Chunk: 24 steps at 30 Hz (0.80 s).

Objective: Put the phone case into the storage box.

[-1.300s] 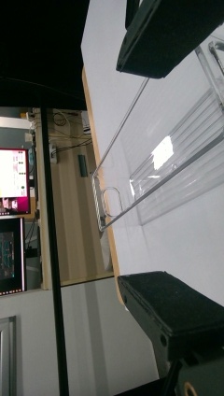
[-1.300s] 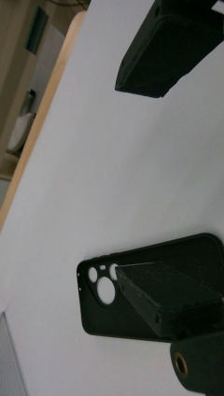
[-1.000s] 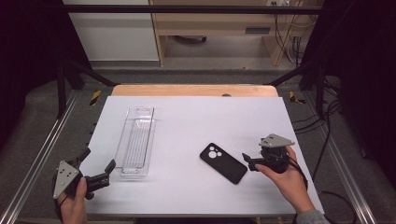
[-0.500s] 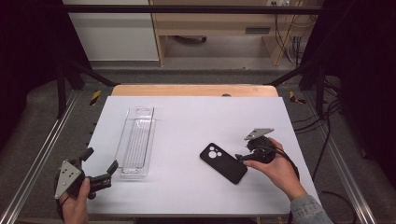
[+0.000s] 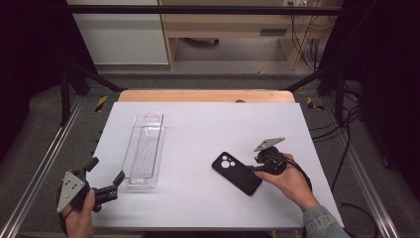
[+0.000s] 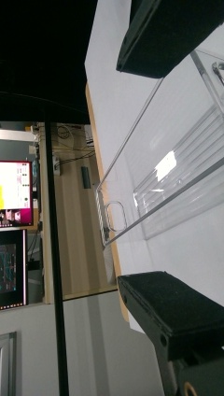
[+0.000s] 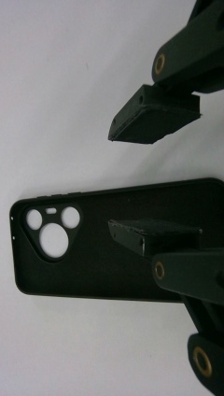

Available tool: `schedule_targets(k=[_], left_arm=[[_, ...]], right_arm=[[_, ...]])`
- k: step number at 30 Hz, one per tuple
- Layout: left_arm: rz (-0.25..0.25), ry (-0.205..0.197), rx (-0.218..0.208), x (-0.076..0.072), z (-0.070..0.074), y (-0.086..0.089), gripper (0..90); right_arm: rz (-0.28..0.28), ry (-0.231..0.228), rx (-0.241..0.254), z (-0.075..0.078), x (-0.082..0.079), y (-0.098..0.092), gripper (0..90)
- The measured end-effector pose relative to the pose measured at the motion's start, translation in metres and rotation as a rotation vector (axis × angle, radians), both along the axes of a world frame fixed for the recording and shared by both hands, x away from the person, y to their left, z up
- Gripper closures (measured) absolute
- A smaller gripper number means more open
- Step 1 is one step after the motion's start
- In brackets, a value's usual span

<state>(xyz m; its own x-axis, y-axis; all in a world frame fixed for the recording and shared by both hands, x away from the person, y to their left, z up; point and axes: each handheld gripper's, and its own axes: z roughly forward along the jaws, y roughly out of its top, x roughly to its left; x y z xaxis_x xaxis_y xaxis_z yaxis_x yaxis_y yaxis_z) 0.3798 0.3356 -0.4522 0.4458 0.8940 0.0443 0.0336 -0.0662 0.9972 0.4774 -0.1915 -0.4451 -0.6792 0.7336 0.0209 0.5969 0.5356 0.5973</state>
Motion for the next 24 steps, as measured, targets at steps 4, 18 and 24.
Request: schedule_targets(k=[4,18,24], left_arm=[[-0.004,0.003,0.006,0.0,0.0,-0.001,0.3],[-0.005,0.001,0.009,0.0,0.0,-0.001,0.3],[-0.006,-0.002,0.01,0.0,0.0,-0.001,0.3]], right_arm=[[0.003,0.02,0.0,-0.003,-0.002,0.0,54.9],[0.042,0.128,-0.066,-0.011,0.004,-0.004,71.6],[0.049,0.144,-0.072,-0.013,0.005,-0.006,75.9]])
